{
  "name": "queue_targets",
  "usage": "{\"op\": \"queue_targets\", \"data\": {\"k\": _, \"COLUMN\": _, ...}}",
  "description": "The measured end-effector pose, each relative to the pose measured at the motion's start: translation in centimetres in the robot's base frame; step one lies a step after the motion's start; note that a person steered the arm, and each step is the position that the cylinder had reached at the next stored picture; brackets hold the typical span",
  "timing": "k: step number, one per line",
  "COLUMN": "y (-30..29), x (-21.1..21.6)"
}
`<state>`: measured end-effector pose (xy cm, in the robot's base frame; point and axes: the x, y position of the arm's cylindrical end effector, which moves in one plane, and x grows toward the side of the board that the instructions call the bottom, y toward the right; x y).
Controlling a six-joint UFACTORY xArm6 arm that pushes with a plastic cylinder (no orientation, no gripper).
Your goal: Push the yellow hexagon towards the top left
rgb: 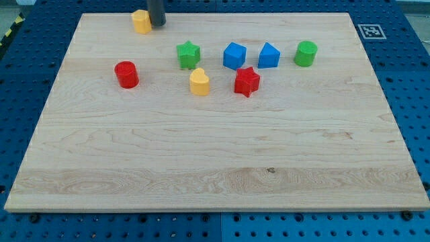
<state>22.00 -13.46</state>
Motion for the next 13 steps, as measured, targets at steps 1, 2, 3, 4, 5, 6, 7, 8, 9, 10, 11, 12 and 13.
{"op": "queue_targets", "data": {"k": 1, "y": 0.0, "x": 0.0}}
{"op": "queue_targets", "data": {"k": 2, "y": 0.8, "x": 0.1}}
{"op": "queue_targets", "data": {"k": 3, "y": 1.5, "x": 1.2}}
{"op": "queue_targets", "data": {"k": 4, "y": 1.5, "x": 1.9}}
{"op": "queue_targets", "data": {"k": 5, "y": 1.5, "x": 1.7}}
{"op": "queue_targets", "data": {"k": 6, "y": 0.2, "x": 0.8}}
{"op": "queue_targets", "data": {"k": 7, "y": -0.8, "x": 0.7}}
{"op": "queue_targets", "data": {"k": 8, "y": -0.8, "x": 1.2}}
{"op": "queue_targets", "data": {"k": 9, "y": -0.8, "x": 2.6}}
{"op": "queue_targets", "data": {"k": 10, "y": -1.1, "x": 2.7}}
{"op": "queue_targets", "data": {"k": 11, "y": -1.9, "x": 2.1}}
{"op": "queue_targets", "data": {"k": 12, "y": -3.0, "x": 1.3}}
{"op": "queue_targets", "data": {"k": 13, "y": -4.0, "x": 0.7}}
